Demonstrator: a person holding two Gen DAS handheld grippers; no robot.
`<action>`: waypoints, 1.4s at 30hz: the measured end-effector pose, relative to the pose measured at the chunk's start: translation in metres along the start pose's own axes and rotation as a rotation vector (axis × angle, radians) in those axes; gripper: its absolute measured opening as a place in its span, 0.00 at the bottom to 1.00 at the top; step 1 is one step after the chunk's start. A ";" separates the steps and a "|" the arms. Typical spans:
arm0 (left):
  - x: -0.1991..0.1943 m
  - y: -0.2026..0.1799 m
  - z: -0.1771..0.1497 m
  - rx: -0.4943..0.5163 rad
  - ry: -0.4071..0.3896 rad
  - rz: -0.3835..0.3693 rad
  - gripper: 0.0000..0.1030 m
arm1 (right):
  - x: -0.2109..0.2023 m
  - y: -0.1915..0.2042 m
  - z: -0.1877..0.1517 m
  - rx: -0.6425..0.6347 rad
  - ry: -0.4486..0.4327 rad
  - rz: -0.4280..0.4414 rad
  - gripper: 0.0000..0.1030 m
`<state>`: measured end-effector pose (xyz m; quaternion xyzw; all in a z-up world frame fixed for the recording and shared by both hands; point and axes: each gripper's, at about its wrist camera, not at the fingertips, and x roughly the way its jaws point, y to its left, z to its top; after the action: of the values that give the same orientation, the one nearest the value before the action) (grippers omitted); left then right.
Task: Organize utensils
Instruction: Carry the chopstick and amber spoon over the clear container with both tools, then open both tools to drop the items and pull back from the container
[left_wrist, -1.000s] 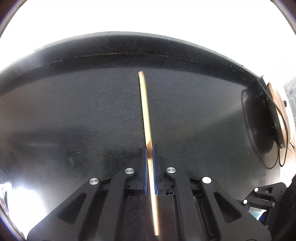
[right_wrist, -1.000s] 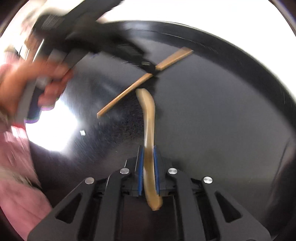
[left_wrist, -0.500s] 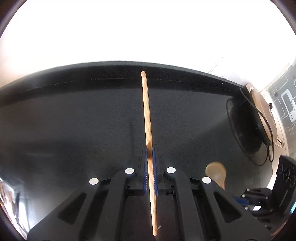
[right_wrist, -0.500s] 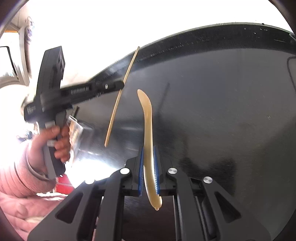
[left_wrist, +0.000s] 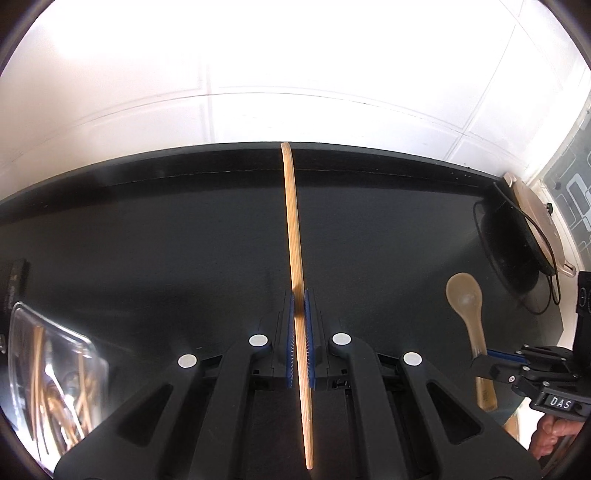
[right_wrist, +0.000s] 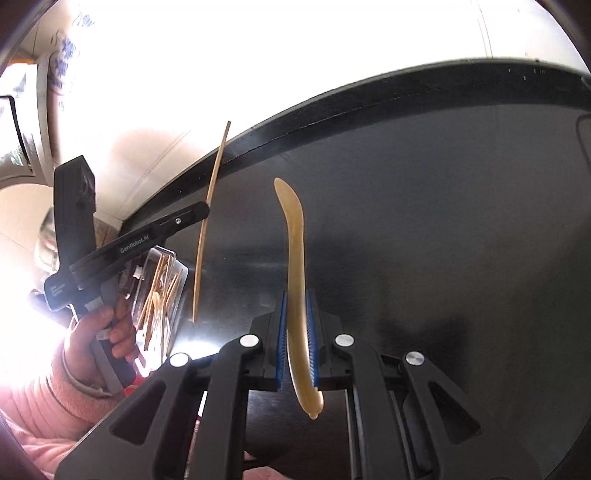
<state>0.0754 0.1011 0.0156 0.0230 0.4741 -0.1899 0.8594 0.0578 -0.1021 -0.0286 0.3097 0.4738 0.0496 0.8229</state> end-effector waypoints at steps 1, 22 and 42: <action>-0.008 0.010 -0.004 0.007 -0.008 0.004 0.04 | 0.002 0.010 -0.003 -0.005 -0.004 -0.007 0.10; -0.111 0.228 -0.105 -0.031 0.045 0.153 0.04 | 0.147 0.240 -0.060 -0.095 0.036 -0.016 0.10; -0.101 0.253 -0.117 -0.007 0.073 0.148 0.04 | 0.166 0.300 -0.095 -0.085 0.045 0.027 0.10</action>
<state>0.0213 0.3921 -0.0009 0.0620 0.5027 -0.1232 0.8534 0.1352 0.2451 -0.0193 0.2797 0.4853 0.0879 0.8237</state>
